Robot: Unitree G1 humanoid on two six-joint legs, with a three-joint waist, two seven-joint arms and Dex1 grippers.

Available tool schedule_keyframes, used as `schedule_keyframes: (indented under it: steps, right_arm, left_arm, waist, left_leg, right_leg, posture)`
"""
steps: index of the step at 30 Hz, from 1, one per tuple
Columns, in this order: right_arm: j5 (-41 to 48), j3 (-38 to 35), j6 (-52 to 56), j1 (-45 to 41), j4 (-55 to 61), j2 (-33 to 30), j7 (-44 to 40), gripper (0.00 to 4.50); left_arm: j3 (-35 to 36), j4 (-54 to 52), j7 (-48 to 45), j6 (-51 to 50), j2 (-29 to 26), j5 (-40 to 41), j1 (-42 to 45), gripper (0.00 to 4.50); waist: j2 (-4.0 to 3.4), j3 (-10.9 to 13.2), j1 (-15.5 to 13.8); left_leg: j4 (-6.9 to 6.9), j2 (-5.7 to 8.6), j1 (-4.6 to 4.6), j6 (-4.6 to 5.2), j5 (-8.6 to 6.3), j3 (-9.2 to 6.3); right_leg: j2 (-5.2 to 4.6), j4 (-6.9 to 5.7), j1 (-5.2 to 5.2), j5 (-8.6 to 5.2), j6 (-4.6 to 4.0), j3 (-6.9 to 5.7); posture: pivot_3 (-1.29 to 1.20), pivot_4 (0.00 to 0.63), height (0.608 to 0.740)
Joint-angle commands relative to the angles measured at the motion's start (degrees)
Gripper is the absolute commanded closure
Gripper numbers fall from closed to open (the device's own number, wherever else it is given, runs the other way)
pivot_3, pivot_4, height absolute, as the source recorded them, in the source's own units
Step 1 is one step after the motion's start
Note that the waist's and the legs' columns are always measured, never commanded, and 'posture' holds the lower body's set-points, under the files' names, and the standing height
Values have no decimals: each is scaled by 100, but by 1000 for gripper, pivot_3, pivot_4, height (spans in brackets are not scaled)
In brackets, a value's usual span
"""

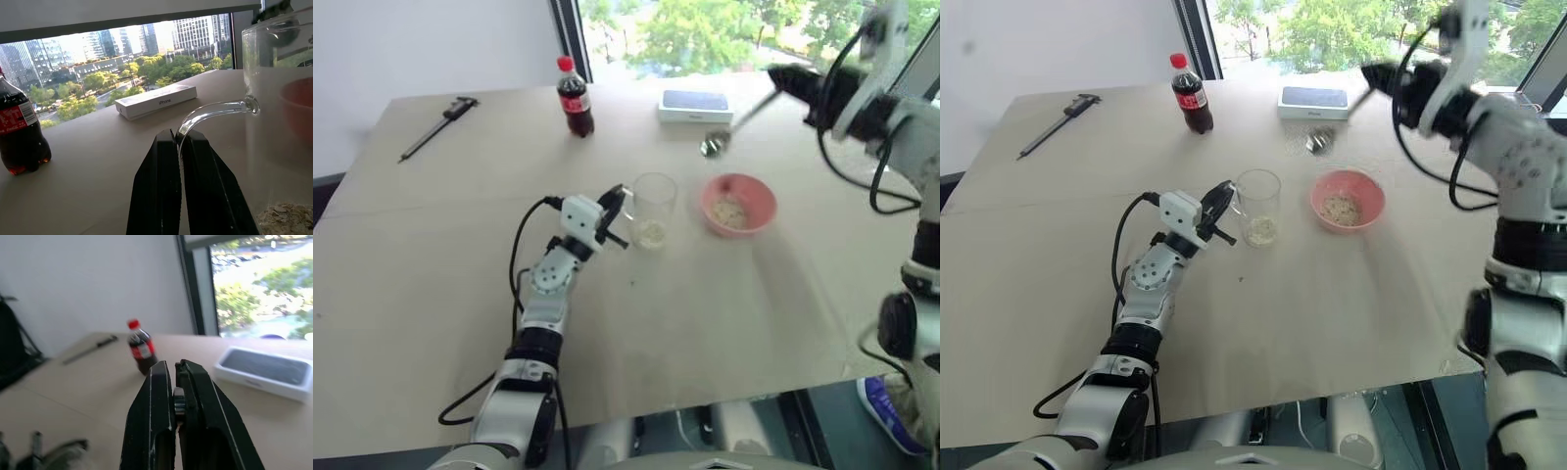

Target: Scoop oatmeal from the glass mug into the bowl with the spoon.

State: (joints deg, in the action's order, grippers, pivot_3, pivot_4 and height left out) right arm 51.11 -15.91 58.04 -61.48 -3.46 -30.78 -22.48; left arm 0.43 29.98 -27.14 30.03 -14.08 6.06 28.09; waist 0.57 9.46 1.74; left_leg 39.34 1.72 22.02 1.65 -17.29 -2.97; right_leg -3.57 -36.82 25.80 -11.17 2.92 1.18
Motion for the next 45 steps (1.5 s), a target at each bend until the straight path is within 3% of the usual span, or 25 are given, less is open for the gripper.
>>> schedule_keyframes:
  steps: [1, 14, 20, 24, 27, 32, 45]
  right_arm:
    - [606, -314, 566, -153, 293, 125, 249, 4500]
    - [614, 432, 1086, 227, 790, 554, 155, 4500]
    - [-182, 1239, 613, 391, 777, 1070, 221, 4500]
    - [-689, 1614, 300, 523, 645, 1067, -32, 4500]
    - [-765, 1613, 244, 490, 611, 1040, -230, 3475]
    - [-859, 1342, 12, 351, 457, 1053, -337, 1137]
    - [-1021, 1056, -230, 300, 287, 1084, -365, 1137]
  left_arm:
    - [82, -153, 97, 119, -9, -14, -3, 4444]
    - [110, -473, 179, -21, -18, 36, -255, 4444]
    - [106, -671, 195, -294, 135, 197, -372, 4444]
    - [111, -819, 269, -441, 193, 136, -447, 4444]
    - [93, -904, 265, -491, 184, 89, -521, 4500]
    - [107, -1013, 260, -545, 164, 82, -593, 4500]
    - [159, -1017, 286, -281, 41, -52, -653, 4500]
  waist:
    - [1, -1, -32]
    - [0, -1, -88]
    - [-1, -1, -79]
    - [-1, -1, -94]
    - [-1, -1, -88]
    - [-1, -1, -85]
    - [-1, -1, -82]
  left_leg:
    - [0, 1, 2, 1, 0, -2]
    - [2, 6, 3, 3, -1, 1]
    - [3, 6, -2, 5, -3, 3]
    - [6, 10, 0, 0, 0, -1]
    - [6, 11, 2, 0, 1, 0]
    - [5, 10, 0, -1, 1, -3]
    - [4, 9, -2, -1, 1, -2]
  right_leg:
    - [-2, 2, 0, 0, 0, -3]
    - [-5, 0, 0, 0, 1, -4]
    - [-3, -7, -1, 0, 1, -1]
    - [-4, -4, -2, 0, 1, -6]
    - [-4, -1, -1, 0, 1, -6]
    - [-2, -1, -2, 0, 0, -6]
    - [-2, -2, -3, 0, 0, -5]
  posture:
    - [0, 150, 740]
    - [0, 150, 740]
    - [0, 150, 740]
    - [0, 150, 740]
    - [0, 150, 740]
    - [0, 150, 740]
    - [0, 150, 740]
